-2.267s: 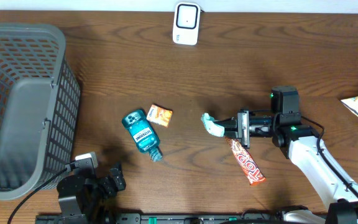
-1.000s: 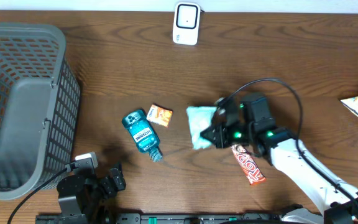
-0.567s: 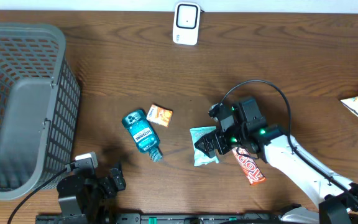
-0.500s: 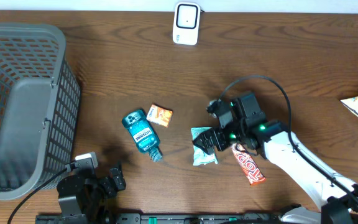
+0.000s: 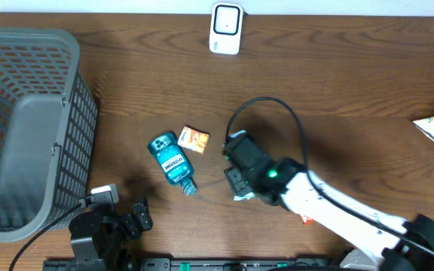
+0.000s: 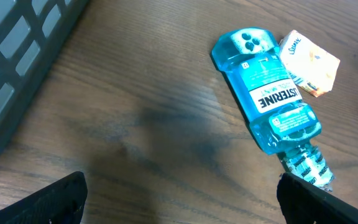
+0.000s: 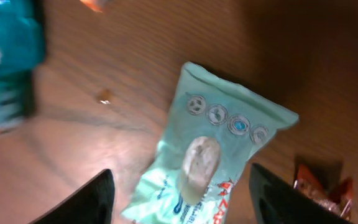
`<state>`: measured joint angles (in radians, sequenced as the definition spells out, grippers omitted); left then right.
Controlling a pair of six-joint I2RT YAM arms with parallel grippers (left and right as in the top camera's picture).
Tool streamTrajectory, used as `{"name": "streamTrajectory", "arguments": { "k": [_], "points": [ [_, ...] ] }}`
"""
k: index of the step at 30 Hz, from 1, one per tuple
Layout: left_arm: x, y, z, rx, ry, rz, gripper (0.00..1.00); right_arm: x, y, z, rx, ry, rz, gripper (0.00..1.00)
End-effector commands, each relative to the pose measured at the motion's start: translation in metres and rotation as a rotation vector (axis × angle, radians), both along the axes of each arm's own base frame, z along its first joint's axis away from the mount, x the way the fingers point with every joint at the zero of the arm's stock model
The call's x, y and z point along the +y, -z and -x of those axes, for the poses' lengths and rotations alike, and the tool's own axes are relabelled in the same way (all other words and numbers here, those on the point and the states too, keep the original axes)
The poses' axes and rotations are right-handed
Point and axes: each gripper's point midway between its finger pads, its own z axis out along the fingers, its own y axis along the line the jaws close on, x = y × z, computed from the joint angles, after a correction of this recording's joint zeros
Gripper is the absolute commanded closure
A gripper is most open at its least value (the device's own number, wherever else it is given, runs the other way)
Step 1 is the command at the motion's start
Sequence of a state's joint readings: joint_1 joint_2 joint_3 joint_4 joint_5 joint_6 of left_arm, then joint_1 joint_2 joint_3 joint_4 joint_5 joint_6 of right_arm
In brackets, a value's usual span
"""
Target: Scan the item barcode
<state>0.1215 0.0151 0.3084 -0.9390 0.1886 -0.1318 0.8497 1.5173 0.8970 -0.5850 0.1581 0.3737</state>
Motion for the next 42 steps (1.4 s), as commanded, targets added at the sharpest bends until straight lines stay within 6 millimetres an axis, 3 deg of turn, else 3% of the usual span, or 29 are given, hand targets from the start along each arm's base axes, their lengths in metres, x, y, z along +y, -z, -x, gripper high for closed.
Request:
{"name": "streamTrajectory", "arguments": {
  "k": [1,5,12,21,24,26,27,30,33,36,40,42],
  "points": [
    [-0.001,0.008,0.006,0.037,-0.002,0.009,0.02,-0.01,0.012,-0.007,-0.042,0.117,0.082,0.5],
    [-0.001,0.008,0.006,0.037,-0.002,0.009,0.02,-0.006,0.021,0.0,-0.033,0.111,0.11,0.5],
    [-0.001,0.008,0.006,0.037,-0.002,0.009,0.02,-0.02,0.027,0.008,-0.006,0.122,0.179,0.53],
    [-0.001,0.008,0.006,0.037,-0.002,0.009,0.02,-0.03,0.069,0.021,0.102,0.141,0.276,0.63],
    [-0.001,0.008,0.006,0.037,-0.002,0.009,0.02,-0.025,0.057,0.015,0.095,0.14,0.27,0.81],
    [-0.001,0.008,0.006,0.037,-0.002,0.009,0.02,-0.018,0.039,0.008,0.086,0.144,0.258,0.81],
    [-0.001,0.008,0.006,0.037,-0.002,0.009,0.02,-0.012,0.027,0.003,0.079,0.146,0.246,0.78],
    [-0.001,0.008,0.006,0.037,-0.002,0.009,0.02,0.001,-0.012,-0.011,0.051,0.144,0.208,0.35],
    [-0.001,0.008,0.006,0.037,-0.002,0.009,0.02,0.009,-0.04,-0.021,0.019,0.139,0.168,0.32],
    [-0.001,0.008,0.006,0.037,-0.002,0.009,0.02,0.012,-0.039,-0.024,0.012,0.14,0.158,0.49],
    [-0.001,0.008,0.006,0.037,-0.002,0.009,0.02,-0.001,-0.019,-0.019,0.043,0.192,0.182,0.87],
    [-0.001,0.008,0.006,0.037,-0.002,0.009,0.02,-0.008,-0.011,-0.016,0.056,0.217,0.193,0.92]
  ]
}}
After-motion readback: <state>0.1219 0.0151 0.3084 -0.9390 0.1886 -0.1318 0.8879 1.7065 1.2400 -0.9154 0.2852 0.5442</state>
